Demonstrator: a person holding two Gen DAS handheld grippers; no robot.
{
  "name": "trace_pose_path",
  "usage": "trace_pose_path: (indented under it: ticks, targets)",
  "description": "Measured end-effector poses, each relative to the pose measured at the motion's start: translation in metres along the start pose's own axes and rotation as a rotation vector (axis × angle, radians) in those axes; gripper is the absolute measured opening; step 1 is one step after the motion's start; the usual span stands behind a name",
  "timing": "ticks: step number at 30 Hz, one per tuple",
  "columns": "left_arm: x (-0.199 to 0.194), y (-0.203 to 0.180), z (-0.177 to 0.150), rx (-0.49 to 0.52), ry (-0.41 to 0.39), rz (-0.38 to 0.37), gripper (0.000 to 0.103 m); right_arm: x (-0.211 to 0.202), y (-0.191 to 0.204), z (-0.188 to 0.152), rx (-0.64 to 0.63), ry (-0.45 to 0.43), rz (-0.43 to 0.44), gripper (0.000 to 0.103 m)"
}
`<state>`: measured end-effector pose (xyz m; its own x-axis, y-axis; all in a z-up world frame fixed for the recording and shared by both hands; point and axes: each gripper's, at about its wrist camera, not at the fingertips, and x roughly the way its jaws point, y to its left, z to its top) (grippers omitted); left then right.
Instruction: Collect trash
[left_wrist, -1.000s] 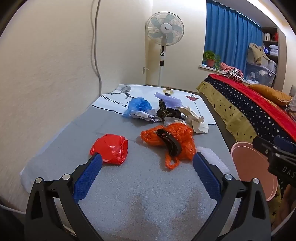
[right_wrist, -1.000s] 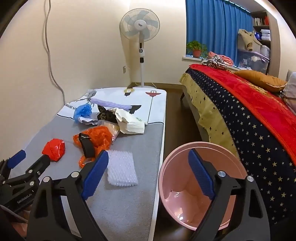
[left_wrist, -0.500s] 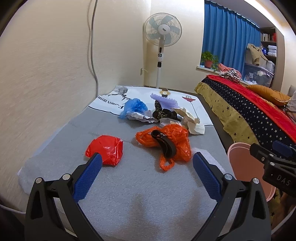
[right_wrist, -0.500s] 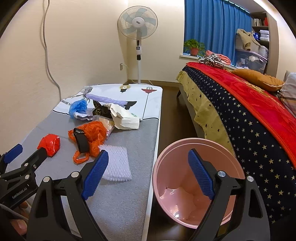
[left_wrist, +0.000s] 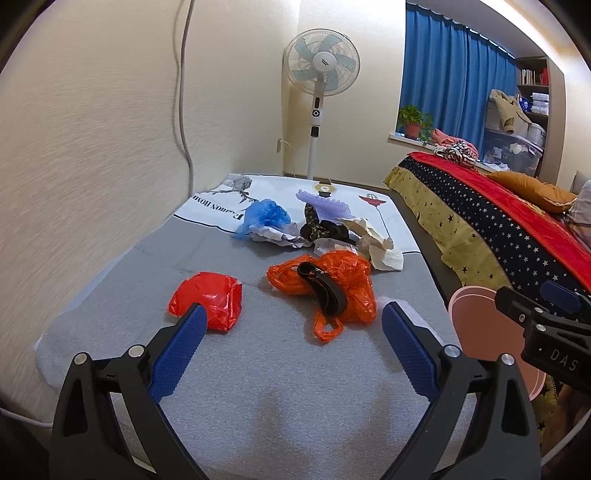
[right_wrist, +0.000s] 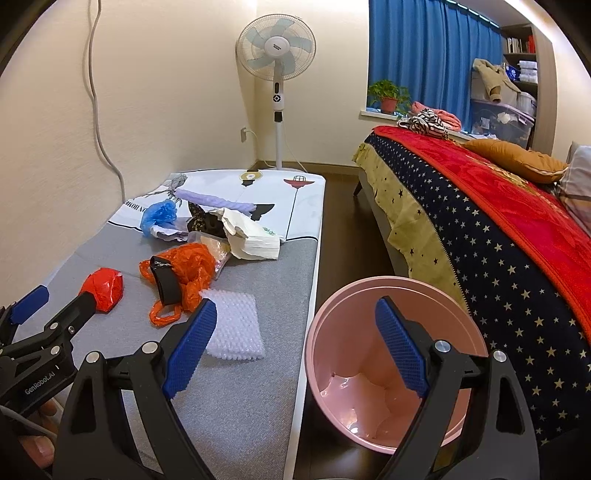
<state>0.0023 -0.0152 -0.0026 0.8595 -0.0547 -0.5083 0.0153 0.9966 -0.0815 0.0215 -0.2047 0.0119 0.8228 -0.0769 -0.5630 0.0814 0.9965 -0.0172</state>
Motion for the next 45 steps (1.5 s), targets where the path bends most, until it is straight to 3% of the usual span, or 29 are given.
trace_pose_path:
  ticks: [29,32,34,39,45]
  targets:
    - [0.001,0.002,0.003,-0.007,-0.001,-0.009,0.092,-0.001,0.000,0.000,0.006,0.001,0.010,0.083]
    - [0.000,0.004,0.003,-0.013,0.000,-0.011,0.081,0.000,0.002,-0.001,0.014,0.012,0.029,0.074]
    - [0.002,0.006,0.004,-0.022,0.009,-0.013,0.064,0.002,0.001,-0.002,0.020,0.018,0.047,0.065]
    - [0.013,0.015,0.003,-0.054,0.040,-0.009,0.046,0.012,0.002,-0.003,0.039,0.038,0.112,0.057]
    - [0.025,0.024,0.004,-0.079,0.053,0.023,0.045,0.031,0.013,-0.006,0.044,0.068,0.167,0.057]
